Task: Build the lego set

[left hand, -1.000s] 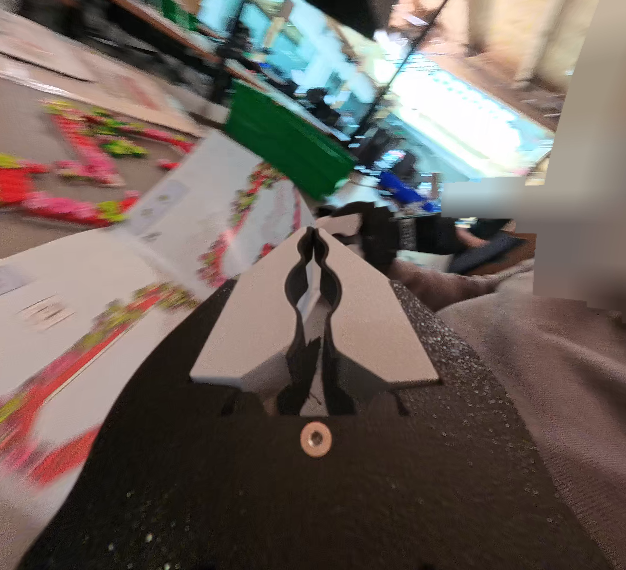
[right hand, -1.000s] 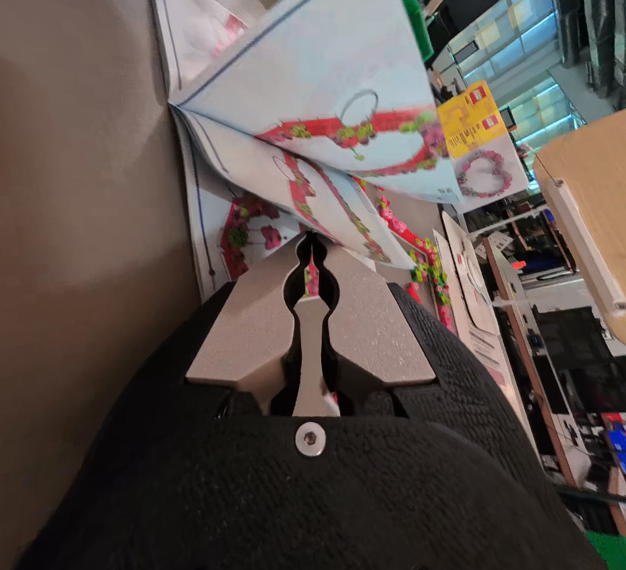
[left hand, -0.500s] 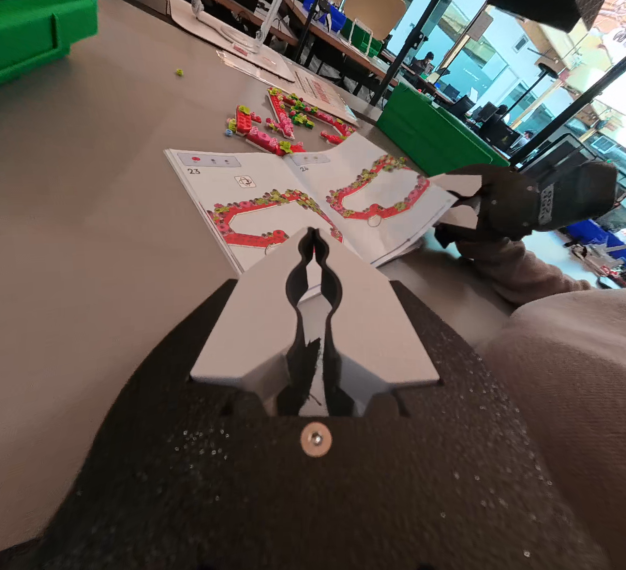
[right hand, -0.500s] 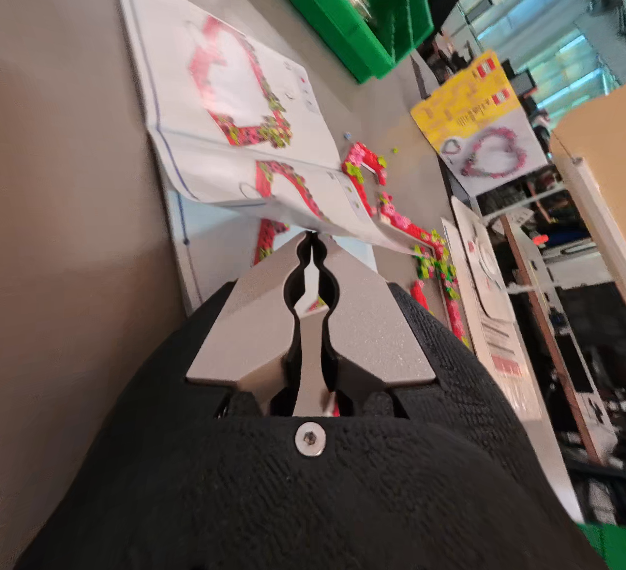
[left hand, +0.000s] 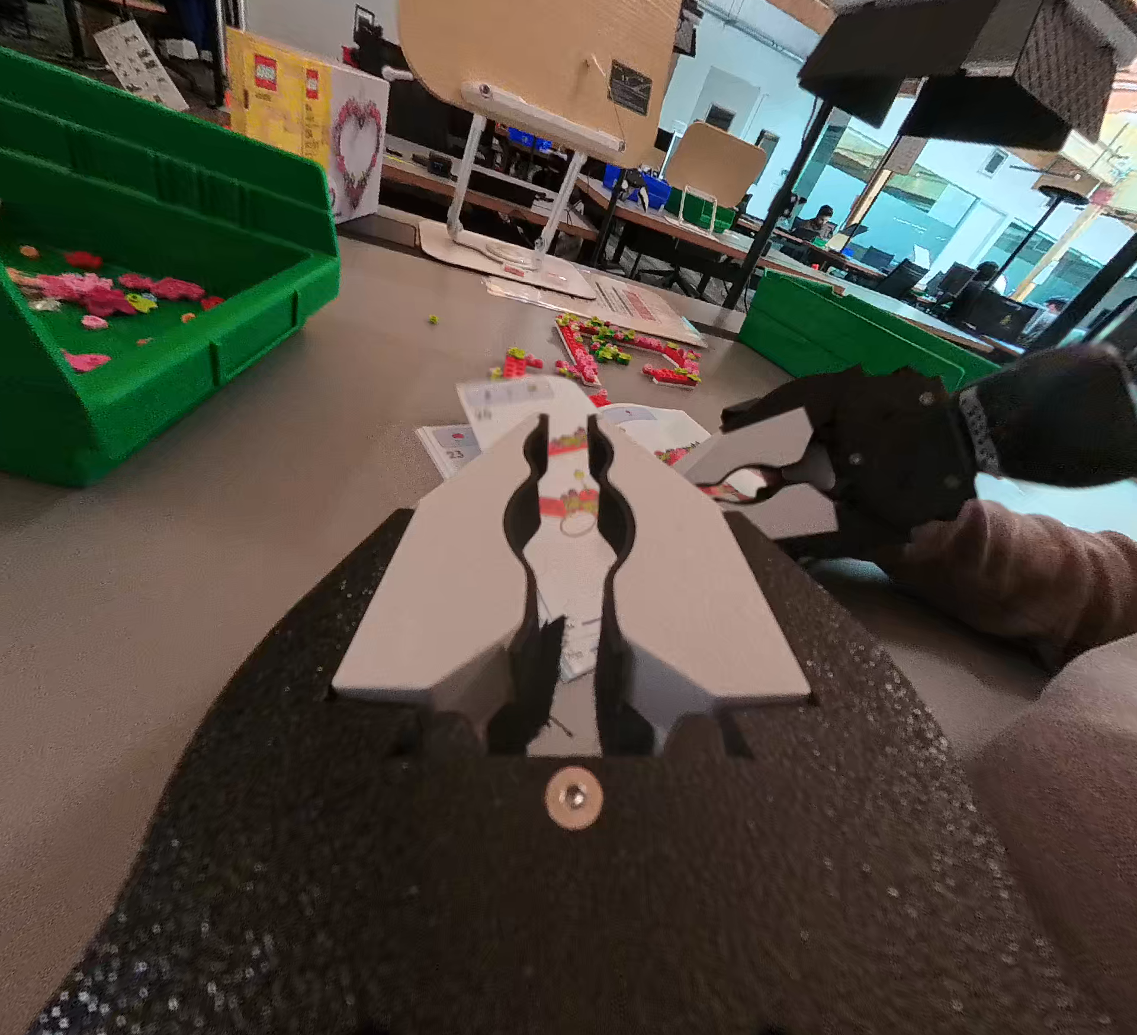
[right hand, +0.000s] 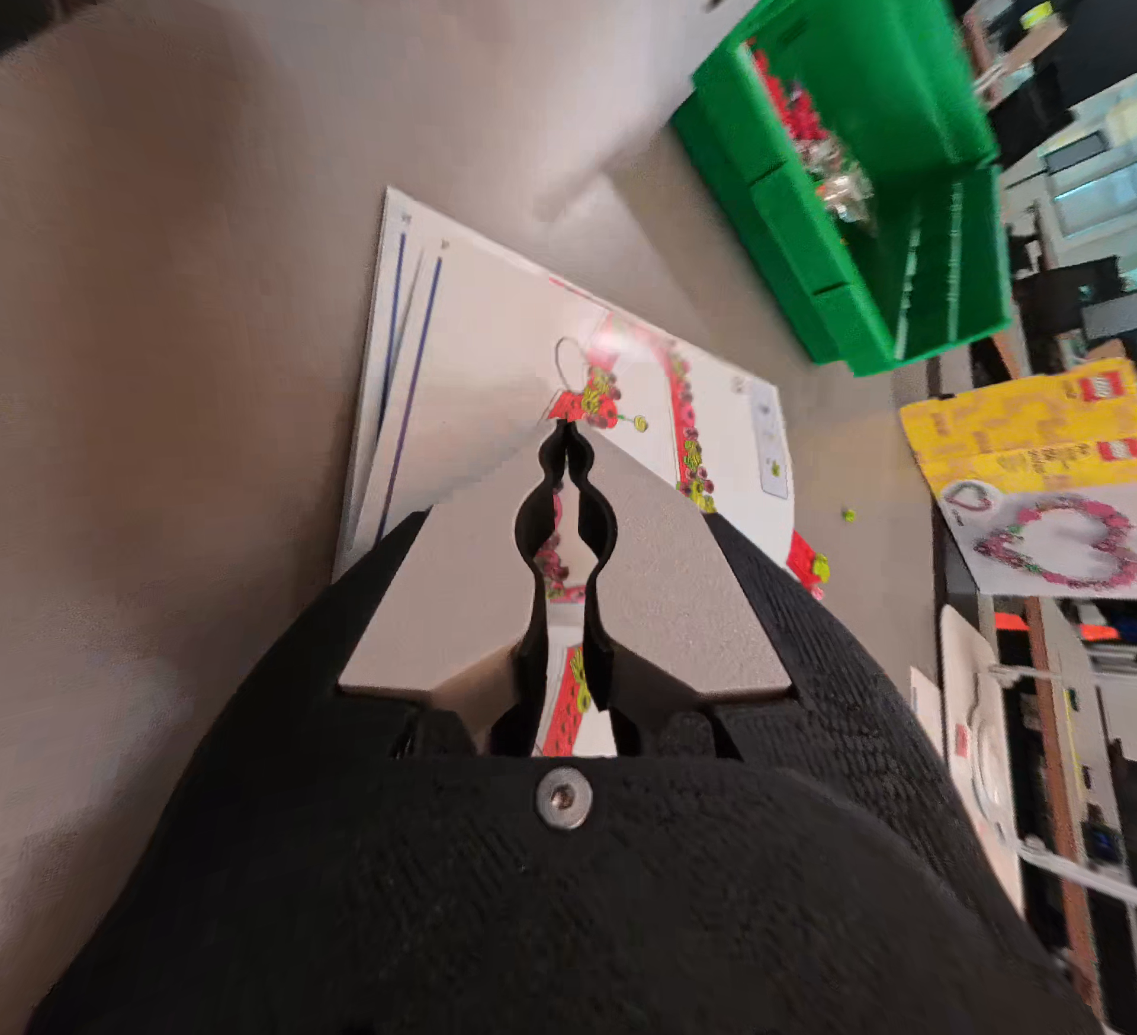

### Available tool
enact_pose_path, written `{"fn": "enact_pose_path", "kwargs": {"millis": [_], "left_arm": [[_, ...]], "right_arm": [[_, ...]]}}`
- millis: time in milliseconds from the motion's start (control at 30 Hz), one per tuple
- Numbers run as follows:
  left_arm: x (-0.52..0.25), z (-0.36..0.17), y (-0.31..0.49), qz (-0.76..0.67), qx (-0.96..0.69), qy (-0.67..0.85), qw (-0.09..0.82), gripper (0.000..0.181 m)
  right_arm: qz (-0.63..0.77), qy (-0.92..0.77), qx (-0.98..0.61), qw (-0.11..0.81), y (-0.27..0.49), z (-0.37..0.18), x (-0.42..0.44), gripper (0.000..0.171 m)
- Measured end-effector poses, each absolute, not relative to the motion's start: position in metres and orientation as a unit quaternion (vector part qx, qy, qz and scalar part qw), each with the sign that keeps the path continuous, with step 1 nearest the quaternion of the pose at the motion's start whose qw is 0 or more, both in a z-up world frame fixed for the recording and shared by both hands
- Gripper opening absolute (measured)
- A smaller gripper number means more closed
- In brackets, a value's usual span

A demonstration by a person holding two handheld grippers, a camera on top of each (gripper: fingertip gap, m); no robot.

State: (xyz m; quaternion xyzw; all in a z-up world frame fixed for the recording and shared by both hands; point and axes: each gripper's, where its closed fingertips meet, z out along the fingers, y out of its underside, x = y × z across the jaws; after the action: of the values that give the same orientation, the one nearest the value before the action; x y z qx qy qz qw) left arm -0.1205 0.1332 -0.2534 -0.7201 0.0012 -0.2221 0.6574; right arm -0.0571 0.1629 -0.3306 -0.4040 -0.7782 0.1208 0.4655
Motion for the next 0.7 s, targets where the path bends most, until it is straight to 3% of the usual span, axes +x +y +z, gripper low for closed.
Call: {"fn": "enact_pose_path", "kwargs": {"millis": [33,167,333,433,700], "left_arm": [[-0.125,-0.252,0.134,-0.216,-0.719,-0.001,0.661,0.011],[-0.134,-0.249,0.14,-0.195,-0.708,0.003,0.679,0.012],[-0.139,-0.223,0.158,-0.142,-0.661,0.054,0.735,0.013],[-0.143,-0.211,0.174,-0.098,-0.627,0.081,0.769,0.0],[-0.138,-0.218,0.198,-0.076,-0.593,0.118,0.793,0.0]], "right_arm": [[0.11,-0.786,-0.401,0.458,0.163,-0.336,-0.06,0.0],[0.102,-0.79,-0.397,0.455,0.16,-0.34,-0.061,0.0],[0.129,-0.672,-0.42,0.597,0.197,-0.282,-0.022,0.0],[0.103,-0.584,-0.439,0.675,0.235,-0.256,0.029,0.0],[0.032,-0.467,-0.49,0.735,0.3,-0.244,0.137,0.0]]}}
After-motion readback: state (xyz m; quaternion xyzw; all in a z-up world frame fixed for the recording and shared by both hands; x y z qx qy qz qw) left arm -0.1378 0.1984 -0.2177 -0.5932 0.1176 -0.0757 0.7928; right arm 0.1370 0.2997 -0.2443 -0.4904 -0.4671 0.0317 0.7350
